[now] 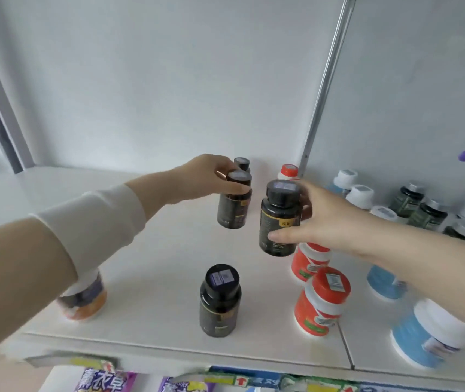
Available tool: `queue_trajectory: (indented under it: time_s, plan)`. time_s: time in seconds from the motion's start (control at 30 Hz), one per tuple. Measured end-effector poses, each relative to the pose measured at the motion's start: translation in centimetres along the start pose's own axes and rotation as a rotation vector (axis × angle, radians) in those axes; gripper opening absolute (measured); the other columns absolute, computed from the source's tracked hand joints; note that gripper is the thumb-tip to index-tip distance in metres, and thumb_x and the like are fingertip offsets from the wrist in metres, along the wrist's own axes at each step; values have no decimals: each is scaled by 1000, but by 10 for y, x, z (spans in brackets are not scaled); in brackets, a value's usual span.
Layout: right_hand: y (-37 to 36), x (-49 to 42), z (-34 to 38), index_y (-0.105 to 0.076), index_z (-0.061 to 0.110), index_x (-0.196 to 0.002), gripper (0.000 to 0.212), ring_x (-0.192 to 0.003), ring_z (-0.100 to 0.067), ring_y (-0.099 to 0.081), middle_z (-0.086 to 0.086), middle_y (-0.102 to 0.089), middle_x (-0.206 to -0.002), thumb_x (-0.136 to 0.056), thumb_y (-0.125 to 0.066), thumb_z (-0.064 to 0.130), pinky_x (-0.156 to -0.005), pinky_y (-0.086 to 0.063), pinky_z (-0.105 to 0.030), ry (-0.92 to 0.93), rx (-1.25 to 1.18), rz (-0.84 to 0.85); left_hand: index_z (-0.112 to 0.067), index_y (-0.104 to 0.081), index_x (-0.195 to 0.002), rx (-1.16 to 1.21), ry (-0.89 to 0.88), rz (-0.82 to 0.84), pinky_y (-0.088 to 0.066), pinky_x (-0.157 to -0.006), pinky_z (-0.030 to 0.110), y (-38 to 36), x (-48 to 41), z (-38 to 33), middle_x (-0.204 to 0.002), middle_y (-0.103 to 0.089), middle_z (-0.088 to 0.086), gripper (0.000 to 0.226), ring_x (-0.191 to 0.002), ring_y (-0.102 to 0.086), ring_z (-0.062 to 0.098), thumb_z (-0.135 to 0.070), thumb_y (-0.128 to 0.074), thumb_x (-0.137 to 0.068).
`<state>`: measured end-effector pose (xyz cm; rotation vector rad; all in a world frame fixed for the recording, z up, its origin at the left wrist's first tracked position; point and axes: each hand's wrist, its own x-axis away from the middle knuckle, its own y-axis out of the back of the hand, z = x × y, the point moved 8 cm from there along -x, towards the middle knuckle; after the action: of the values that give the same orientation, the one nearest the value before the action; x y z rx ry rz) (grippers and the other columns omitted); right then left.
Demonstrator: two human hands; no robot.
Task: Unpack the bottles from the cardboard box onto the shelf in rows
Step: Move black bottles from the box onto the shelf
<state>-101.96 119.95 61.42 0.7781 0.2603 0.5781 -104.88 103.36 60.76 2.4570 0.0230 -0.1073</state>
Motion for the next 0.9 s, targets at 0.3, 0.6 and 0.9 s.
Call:
queue_trajectory:
  time_s: [0.3,0.6,0.9]
  plan:
    - [-60,-60,-20,-49,32,-86,45,-81,-7,-57,16,-58,-83,-60,-84,36,-64,-45,-16,-109,278,107,-20,-61,-101,-107,-56,178,-42,-77,16,-26,-57,46,-98,-62,-3,29,-97,-59,15,-27,-75,-76]
    - [-81,-57,-21,-46,19,-109,69,-94,-13,-56,6,-59,-107,-56,-86,39,-71,-48,-22,-157,374,126,-24,-54,-99,-236,-134,226,-39,-70,12,-33,-58,46,-95,-55,-12,34,-96,-55,11,-34,-75,-75]
    - [-86,-54,-19,-42,18,-126,80,-109,-16,-54,1,-56,-125,-61,-84,39,-86,-45,-25,-145,384,128,-18,-52,-116,-289,-141,229,-39,-83,24,-35,-54,44,-105,-53,-8,45,-99,-53,14,-33,-71,-79]
